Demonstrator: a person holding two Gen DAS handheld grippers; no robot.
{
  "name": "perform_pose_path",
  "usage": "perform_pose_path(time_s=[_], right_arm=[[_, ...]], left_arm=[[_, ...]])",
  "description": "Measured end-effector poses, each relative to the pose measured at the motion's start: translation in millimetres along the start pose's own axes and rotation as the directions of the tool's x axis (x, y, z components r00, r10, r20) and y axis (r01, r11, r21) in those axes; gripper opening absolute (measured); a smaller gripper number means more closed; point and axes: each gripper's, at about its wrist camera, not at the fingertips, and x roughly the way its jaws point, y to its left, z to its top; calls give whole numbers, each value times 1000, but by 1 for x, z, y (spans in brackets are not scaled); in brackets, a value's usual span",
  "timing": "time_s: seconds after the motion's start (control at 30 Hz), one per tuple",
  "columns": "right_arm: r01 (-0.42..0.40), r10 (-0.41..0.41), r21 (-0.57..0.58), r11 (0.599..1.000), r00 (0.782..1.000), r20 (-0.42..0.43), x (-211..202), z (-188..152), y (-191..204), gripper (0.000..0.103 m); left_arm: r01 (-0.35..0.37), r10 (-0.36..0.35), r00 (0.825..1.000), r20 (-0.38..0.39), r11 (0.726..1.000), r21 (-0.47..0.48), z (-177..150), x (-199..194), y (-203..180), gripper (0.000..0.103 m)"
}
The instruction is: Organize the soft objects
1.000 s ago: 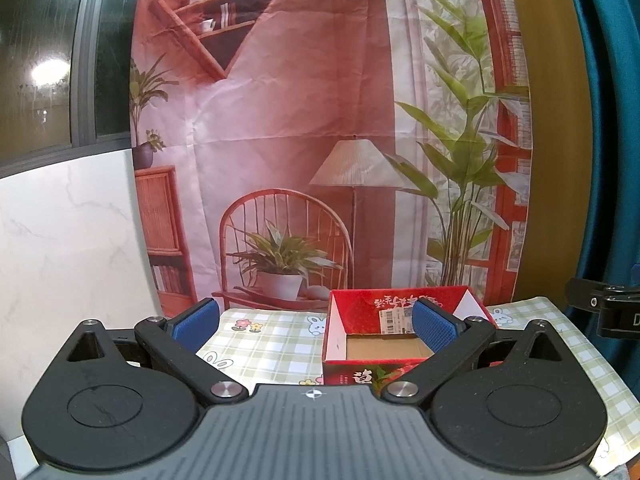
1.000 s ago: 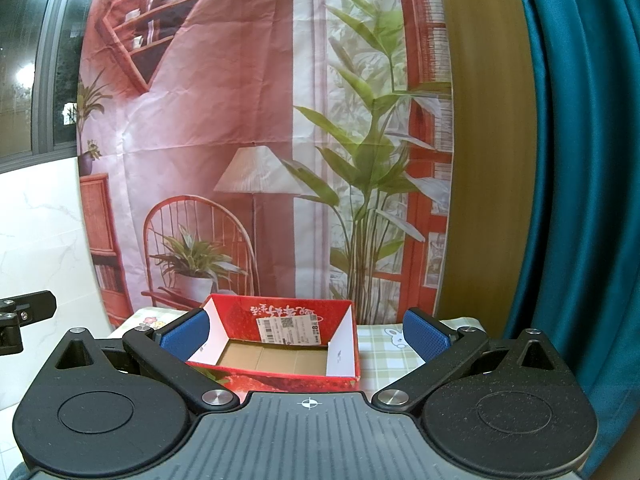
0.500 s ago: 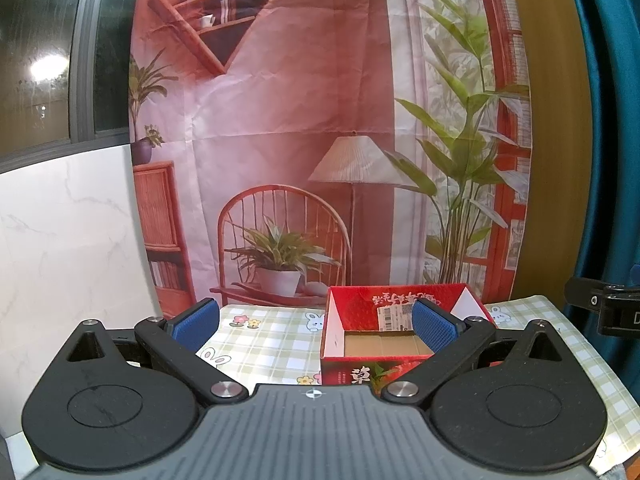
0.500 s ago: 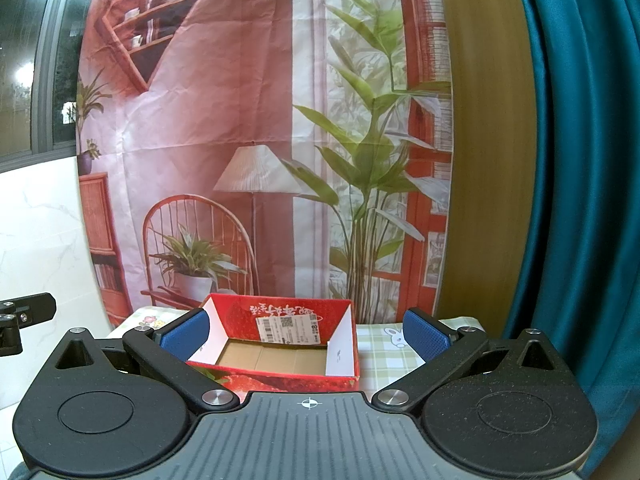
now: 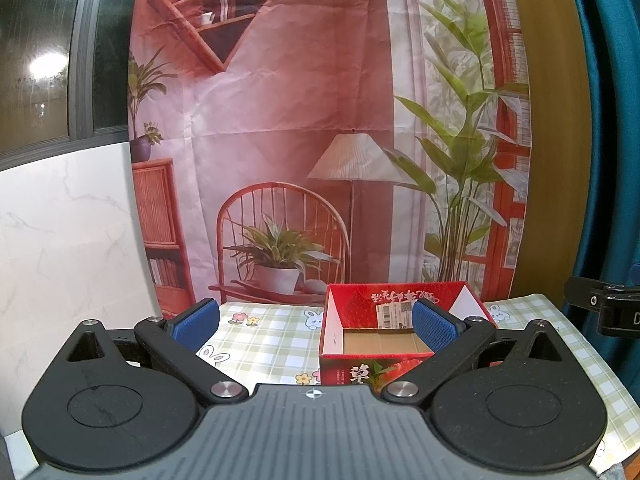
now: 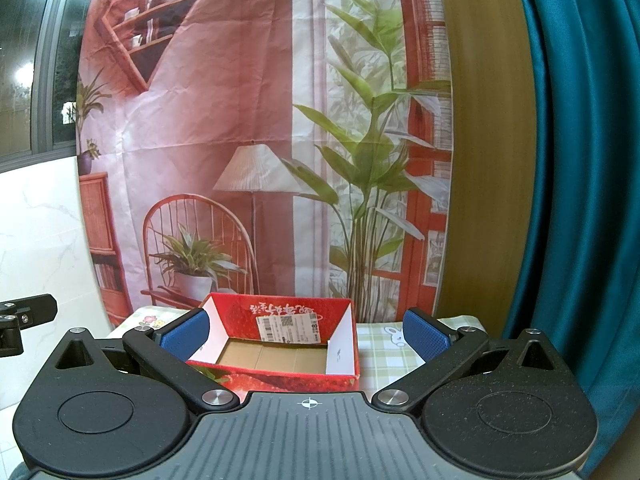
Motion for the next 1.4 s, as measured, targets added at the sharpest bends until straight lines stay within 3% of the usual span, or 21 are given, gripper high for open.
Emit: perform_pose_path(time_s=[0.6, 0.8, 1.0, 1.1, 1.17, 1.27, 1.4], right_arm=[[-14, 14, 39, 999, 1000, 5, 4, -5, -5, 103], [-73, 67, 70, 995, 994, 89, 7, -28, -15, 103], [-90, 85, 63, 994, 994, 66, 27, -61, -22, 103], [-76, 75, 37, 996, 997, 9, 41, -79, -20, 103], [-105, 106, 21, 994, 993, -59, 49, -93, -19, 103], [-215, 220, 51, 975, 961, -169, 57, -115, -19, 103], [-183, 183, 28, 983, 939, -292, 64, -136, -8, 102]], left_arm=[[33, -34, 999, -23, 999, -10, -3, 7, 0, 103], [23, -23, 1000, -7, 999, -26, -19, 24, 8, 103], [15, -16, 999, -52, 1000, -14, -49, 55, 11, 103], [37, -36, 993, -114, 999, 2, -68, 74, 11, 103], [105, -114, 977, -177, 993, -59, -80, 87, 17, 103], [158, -188, 951, -244, 978, -137, -96, 104, 24, 103], [149, -185, 939, -290, 979, -141, -111, 122, 27, 103]])
